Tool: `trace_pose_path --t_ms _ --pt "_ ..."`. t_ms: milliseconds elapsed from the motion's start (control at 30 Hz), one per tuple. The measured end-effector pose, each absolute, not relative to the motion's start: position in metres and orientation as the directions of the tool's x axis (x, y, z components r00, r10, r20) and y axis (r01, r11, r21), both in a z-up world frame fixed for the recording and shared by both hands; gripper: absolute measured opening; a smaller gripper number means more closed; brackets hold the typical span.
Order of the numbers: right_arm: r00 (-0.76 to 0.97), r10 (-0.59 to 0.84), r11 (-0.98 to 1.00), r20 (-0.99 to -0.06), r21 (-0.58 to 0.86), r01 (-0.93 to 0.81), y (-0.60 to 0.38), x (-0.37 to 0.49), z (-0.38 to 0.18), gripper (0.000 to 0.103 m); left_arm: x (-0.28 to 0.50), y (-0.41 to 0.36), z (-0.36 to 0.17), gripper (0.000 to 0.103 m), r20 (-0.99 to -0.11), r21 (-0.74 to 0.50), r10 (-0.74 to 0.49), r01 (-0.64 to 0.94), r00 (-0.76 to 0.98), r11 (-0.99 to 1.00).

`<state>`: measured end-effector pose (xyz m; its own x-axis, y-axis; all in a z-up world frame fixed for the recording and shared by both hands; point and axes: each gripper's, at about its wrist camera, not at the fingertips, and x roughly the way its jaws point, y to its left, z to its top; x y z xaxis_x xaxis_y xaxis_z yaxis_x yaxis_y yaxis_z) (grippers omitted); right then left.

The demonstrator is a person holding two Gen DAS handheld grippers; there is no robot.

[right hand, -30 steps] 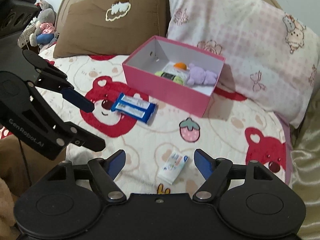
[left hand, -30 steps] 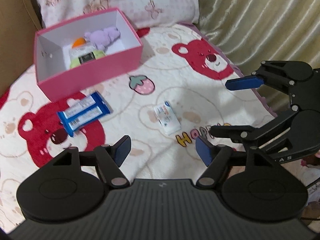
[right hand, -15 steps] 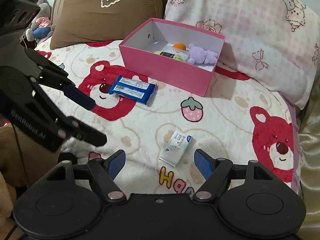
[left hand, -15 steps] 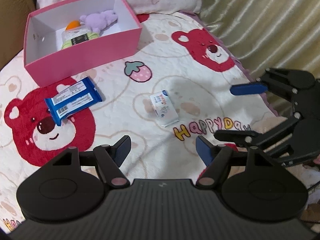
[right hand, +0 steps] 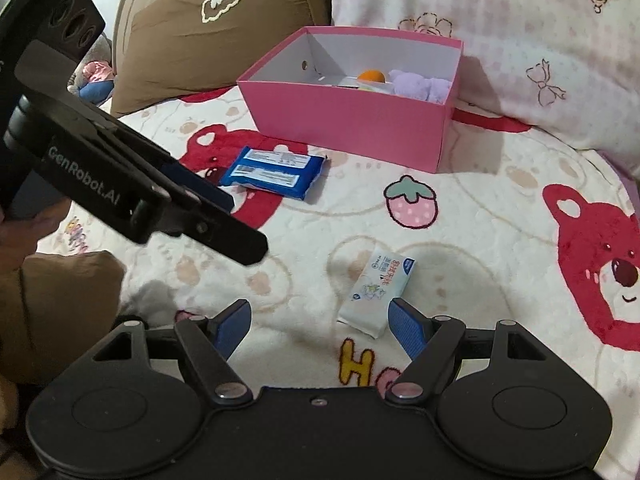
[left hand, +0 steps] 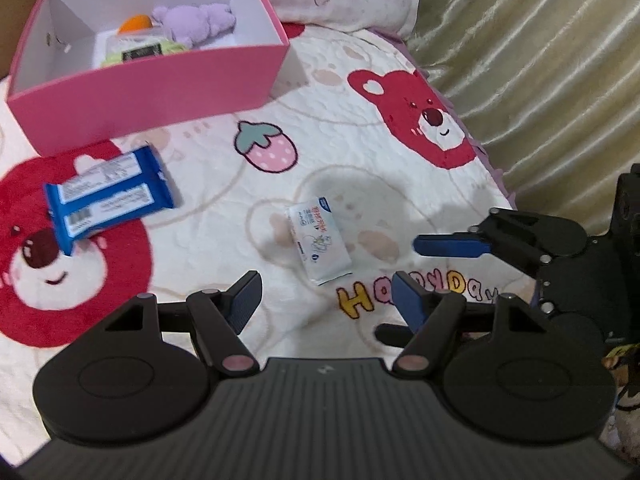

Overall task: Organize objects
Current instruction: 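Withdraw the right tool and move it toward the white tissue pack, then lower the right tool over the white tissue pack and close on it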

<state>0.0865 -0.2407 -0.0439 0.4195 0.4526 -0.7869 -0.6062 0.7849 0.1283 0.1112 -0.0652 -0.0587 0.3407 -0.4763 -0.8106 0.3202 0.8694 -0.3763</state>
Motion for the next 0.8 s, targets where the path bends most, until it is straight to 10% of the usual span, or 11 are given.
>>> trace_pose_path --t_ms 800 --pt "0.394 0.376 0.798 -0.839 0.077 -0.598 -0.230 0.124 -0.112 0.082 0.132 -0.099 -0.122 0.074 -0.859 -0.347 -0.397 0.204 0.322 0.915"
